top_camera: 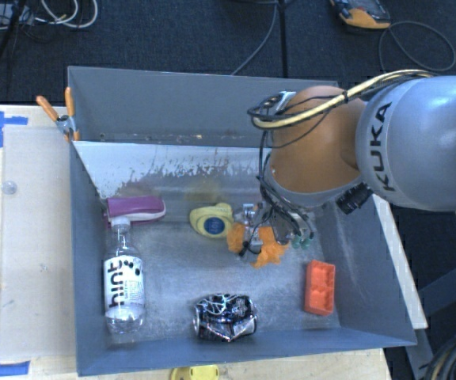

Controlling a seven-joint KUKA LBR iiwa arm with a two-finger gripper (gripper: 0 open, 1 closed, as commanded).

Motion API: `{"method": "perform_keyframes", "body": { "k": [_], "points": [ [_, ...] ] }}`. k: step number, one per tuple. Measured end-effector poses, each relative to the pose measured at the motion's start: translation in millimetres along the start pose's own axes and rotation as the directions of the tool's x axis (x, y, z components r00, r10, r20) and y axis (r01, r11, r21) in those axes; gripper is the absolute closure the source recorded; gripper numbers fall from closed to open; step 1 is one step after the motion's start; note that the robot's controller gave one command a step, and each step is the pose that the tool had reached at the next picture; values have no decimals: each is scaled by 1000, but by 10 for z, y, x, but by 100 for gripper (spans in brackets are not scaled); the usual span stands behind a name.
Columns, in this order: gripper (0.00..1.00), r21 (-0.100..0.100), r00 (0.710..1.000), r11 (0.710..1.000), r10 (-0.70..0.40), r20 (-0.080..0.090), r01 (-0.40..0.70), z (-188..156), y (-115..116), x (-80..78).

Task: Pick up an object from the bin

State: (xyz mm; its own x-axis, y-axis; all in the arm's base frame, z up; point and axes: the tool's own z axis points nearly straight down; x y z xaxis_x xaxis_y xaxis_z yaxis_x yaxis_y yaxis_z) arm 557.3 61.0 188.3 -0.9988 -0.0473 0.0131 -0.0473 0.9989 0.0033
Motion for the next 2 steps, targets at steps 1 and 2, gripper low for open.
{"method": "perform_keyframes", "body": {
  "k": [1,2],
  "points": [
    [100,0,1000,1000,1,0,-1,0,0,0],
    [100,0,1000,1000,9,-1,-9,-51,-60,-145]
  ]
}}
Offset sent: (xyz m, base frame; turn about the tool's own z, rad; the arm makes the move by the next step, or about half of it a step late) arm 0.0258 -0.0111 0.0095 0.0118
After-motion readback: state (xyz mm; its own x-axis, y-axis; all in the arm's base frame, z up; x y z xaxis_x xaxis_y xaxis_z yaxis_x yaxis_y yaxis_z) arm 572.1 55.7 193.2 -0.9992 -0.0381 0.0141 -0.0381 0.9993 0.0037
